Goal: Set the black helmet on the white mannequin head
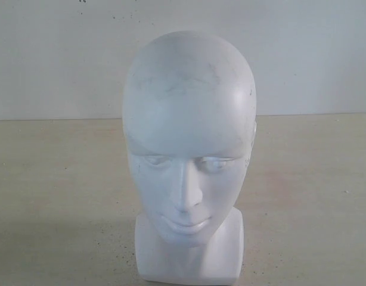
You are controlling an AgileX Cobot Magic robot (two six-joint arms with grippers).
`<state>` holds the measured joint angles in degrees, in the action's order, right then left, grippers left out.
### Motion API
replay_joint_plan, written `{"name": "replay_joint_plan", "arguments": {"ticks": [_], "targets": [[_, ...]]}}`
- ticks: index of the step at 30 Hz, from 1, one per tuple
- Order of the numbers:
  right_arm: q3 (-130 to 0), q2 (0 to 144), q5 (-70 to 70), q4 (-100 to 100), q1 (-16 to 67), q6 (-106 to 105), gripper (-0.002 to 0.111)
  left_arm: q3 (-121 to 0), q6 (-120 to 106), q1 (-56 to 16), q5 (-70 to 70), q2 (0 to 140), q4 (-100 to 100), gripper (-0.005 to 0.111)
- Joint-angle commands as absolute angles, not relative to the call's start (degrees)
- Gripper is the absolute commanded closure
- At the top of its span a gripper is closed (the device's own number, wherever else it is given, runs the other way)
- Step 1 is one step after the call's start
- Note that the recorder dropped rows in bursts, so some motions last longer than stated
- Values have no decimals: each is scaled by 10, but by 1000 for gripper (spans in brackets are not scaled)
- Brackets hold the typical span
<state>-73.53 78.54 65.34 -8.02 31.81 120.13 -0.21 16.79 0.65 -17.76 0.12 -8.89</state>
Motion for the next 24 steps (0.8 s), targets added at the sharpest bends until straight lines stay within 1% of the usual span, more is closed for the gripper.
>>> {"name": "replay_joint_plan", "arguments": {"ticks": [1,11,16,24], "targets": [[-743,793,700,-117,305,1203,109,0,166,8,-175,0,-87,102],[-680,845,700,-155,305,1203,109,0,166,8,-175,0,-87,102],[-625,845,700,-148,305,1188,109,0,166,8,-175,0,-87,102],[-605,837,700,-153,305,1163,109,0,166,8,-175,0,-87,102]]}}
